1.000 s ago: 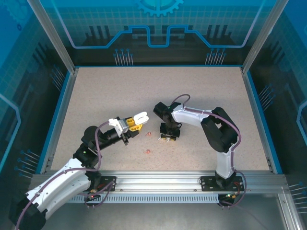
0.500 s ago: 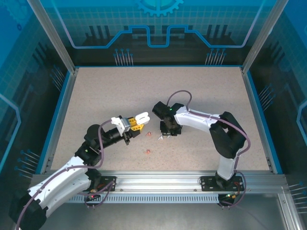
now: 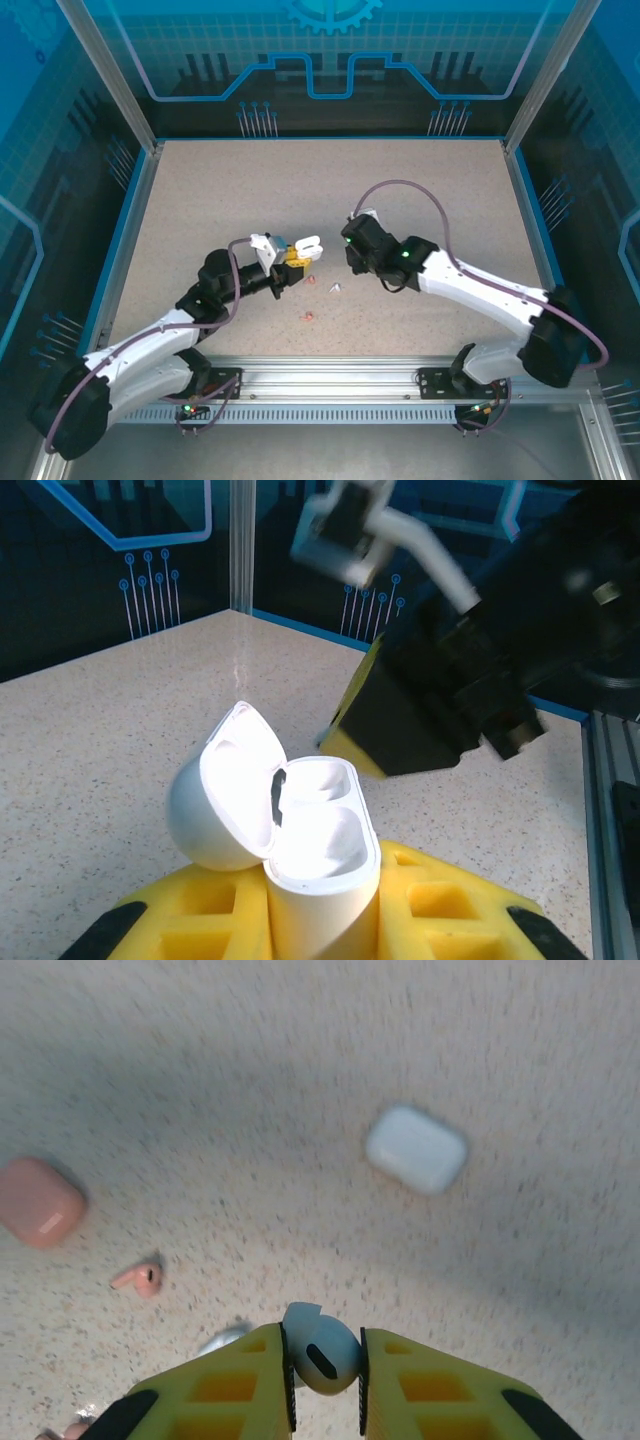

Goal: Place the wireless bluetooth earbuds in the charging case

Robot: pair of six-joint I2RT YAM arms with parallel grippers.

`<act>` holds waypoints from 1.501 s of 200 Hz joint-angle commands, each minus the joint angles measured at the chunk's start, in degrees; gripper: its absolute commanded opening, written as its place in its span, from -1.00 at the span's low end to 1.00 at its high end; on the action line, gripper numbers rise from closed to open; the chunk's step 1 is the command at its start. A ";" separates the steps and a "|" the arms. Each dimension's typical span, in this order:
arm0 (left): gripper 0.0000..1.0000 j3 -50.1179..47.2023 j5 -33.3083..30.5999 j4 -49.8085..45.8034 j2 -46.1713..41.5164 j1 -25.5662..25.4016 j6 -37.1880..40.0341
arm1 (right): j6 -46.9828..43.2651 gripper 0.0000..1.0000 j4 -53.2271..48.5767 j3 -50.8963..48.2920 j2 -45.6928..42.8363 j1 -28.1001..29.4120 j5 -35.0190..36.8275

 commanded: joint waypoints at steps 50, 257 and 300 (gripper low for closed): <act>-1.00 5.53 0.50 7.84 7.57 -2.54 -4.61 | -17.25 -0.60 13.78 -5.04 -12.19 -0.53 -5.81; -1.00 6.50 2.60 8.07 12.87 -4.56 -0.78 | -27.08 -0.64 9.19 -2.21 -13.37 -0.50 -15.36; -1.00 6.95 2.86 8.43 13.28 -5.01 -0.91 | -27.48 -0.64 10.14 -2.20 -12.55 -0.15 -15.27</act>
